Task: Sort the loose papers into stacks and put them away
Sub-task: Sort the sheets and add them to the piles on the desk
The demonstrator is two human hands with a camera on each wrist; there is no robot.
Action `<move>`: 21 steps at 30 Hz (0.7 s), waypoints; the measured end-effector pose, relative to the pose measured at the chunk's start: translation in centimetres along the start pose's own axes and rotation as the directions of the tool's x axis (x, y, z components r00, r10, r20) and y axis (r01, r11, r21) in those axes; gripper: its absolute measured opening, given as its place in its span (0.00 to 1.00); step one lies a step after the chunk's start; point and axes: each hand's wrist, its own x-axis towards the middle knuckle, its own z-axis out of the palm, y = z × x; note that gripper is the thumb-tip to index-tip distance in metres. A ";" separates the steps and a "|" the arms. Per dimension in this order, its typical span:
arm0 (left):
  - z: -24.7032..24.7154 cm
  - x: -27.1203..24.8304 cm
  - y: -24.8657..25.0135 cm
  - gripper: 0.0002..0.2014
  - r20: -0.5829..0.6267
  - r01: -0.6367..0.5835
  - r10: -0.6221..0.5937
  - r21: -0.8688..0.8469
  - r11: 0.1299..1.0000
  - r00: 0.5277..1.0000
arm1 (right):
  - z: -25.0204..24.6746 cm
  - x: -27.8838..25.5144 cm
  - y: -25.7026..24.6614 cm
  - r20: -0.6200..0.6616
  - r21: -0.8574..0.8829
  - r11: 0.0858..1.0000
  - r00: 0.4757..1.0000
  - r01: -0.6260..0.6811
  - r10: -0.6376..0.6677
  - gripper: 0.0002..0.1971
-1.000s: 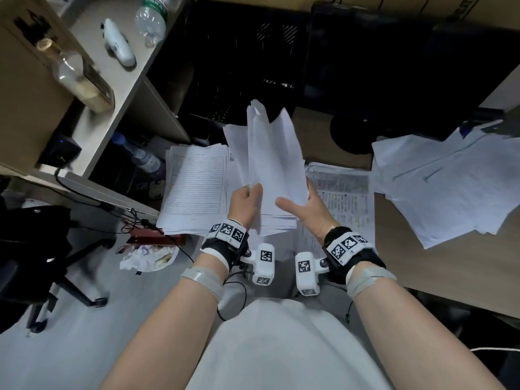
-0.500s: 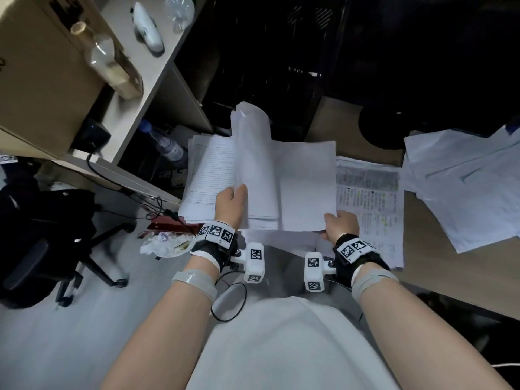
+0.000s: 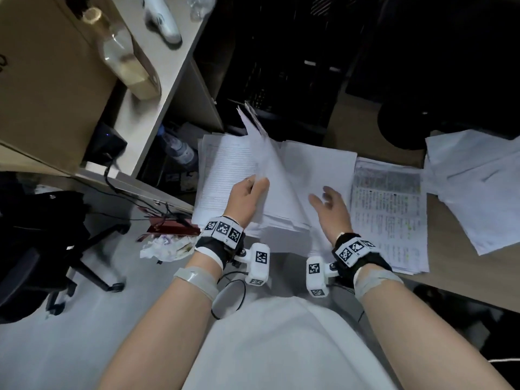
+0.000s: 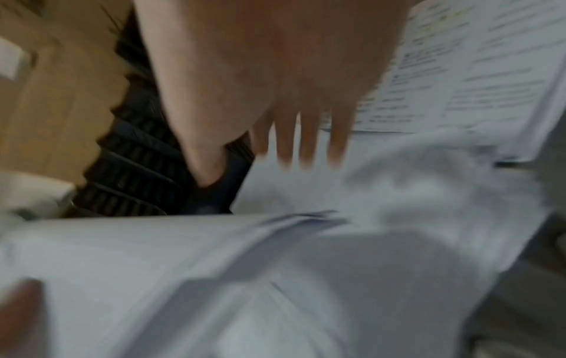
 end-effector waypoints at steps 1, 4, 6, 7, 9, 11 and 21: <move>0.4 0.3 0.3 0.18 0.048 -0.004 0.005 -0.030 1.000 0.999 | 0.4 -0.3 -1.3 0.155 0.164 0.983 0.987 -0.079 0.053 0.38; 1.9 0.5 1.7 0.13 0.168 0.033 -0.009 -0.140 0.990 0.986 | 1.3 -0.6 -4.3 0.375 0.368 0.914 0.927 -0.168 0.019 0.36; 2.9 0.5 2.2 0.13 0.218 0.016 0.007 -0.100 0.995 0.976 | 1.5 -0.6 -4.9 0.390 0.482 0.865 0.918 -0.141 -0.067 0.32; 3.2 0.8 2.0 0.12 0.223 -0.030 0.026 0.016 0.999 0.975 | 1.3 -0.7 -5.1 0.370 0.516 0.846 0.926 -0.131 -0.082 0.30; 3.4 1.3 1.6 0.12 0.209 -0.058 0.016 0.198 0.979 0.978 | 0.7 -0.8 -5.1 0.257 0.526 0.848 0.963 -0.071 -0.079 0.24; 3.4 1.5 1.1 0.20 0.183 -0.035 0.009 0.138 0.990 0.983 | 0.0 -0.7 -4.8 0.194 0.559 0.828 0.978 -0.044 -0.078 0.21; 5.1 -1.1 0.7 0.19 0.179 0.019 -0.024 0.034 0.999 0.984 | -2.1 -0.8 -2.2 0.141 0.343 0.933 0.977 0.105 -0.162 0.30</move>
